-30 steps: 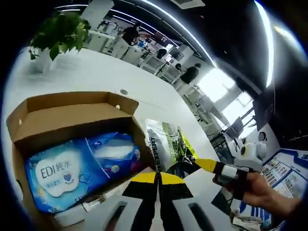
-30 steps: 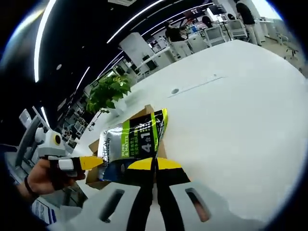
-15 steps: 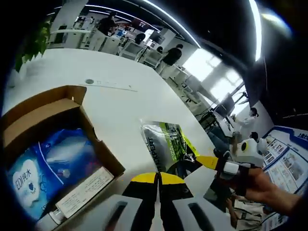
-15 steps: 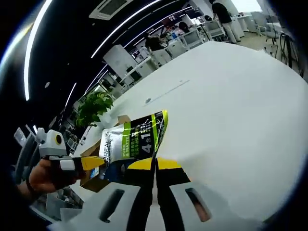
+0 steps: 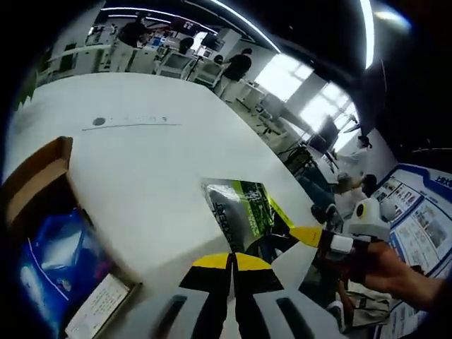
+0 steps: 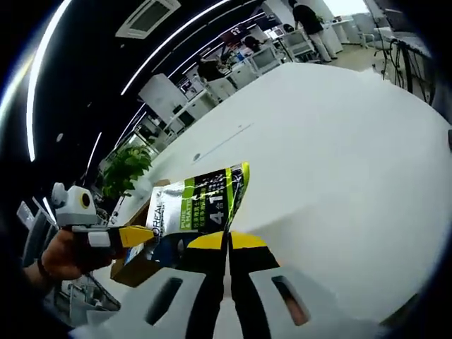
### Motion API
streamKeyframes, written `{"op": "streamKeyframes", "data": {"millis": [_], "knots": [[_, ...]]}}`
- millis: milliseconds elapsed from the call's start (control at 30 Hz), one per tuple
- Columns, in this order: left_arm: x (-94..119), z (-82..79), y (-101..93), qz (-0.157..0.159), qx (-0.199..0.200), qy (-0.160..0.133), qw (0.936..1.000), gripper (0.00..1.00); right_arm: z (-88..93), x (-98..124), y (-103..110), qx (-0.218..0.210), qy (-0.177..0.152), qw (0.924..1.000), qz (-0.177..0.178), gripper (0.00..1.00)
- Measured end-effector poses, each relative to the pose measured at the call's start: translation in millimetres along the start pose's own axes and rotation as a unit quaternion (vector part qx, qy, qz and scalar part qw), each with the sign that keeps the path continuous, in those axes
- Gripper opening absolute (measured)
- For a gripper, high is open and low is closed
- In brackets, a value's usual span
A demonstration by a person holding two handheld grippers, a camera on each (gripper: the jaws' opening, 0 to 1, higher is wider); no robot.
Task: Operate the shoe box by opening the lid, removing the specified soft item, and placing it in the target area until the item is outside and the box remains undamaged.
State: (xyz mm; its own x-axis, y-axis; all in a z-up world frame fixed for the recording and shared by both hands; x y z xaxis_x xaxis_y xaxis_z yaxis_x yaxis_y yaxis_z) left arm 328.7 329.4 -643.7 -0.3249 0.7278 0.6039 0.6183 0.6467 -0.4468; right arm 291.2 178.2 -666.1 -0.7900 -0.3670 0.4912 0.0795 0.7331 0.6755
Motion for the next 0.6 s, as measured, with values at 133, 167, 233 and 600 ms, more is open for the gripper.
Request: {"op": "streamKeyframes", "data": {"millis": [133,167,233,600], "knots": [[-10,-7.9,0.5,-0.003,-0.016,0.007,0.9998,0.00,-8.4,-7,-6,-0.002,-0.001,1.0000,0.003,0.00],[-12,-9.3,1.5,-0.004,-0.019,0.008,0.9998,0.00,-9.8,-8,-6,-0.002,0.000,1.0000,0.003,0.00],[-17,-12.5,4.7,-0.007,-0.022,0.011,0.9997,0.00,-16.5,-16,-8,-0.002,0.001,1.0000,0.003,0.00],[-44,-16.0,27.8,-0.027,-0.023,0.035,0.9987,0.00,-24.6,-42,-14,0.012,0.025,0.9996,0.010,0.00]]}}
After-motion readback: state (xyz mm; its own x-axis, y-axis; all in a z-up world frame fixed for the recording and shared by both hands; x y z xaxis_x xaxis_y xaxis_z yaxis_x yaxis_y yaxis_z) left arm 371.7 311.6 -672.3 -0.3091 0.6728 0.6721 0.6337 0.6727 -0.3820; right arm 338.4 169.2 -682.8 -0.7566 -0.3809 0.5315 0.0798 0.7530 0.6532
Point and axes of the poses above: the point that each gripper's makers call its tool centre point, and the gripper's own axes: x roughly backward along the fingers, y roughly to its left, z roughly out of its underside, the point moved 3 cm from there along x, roughly backward along the fingers, and after that the axes turned 7 degrees about -x, right-handed, at the moved point
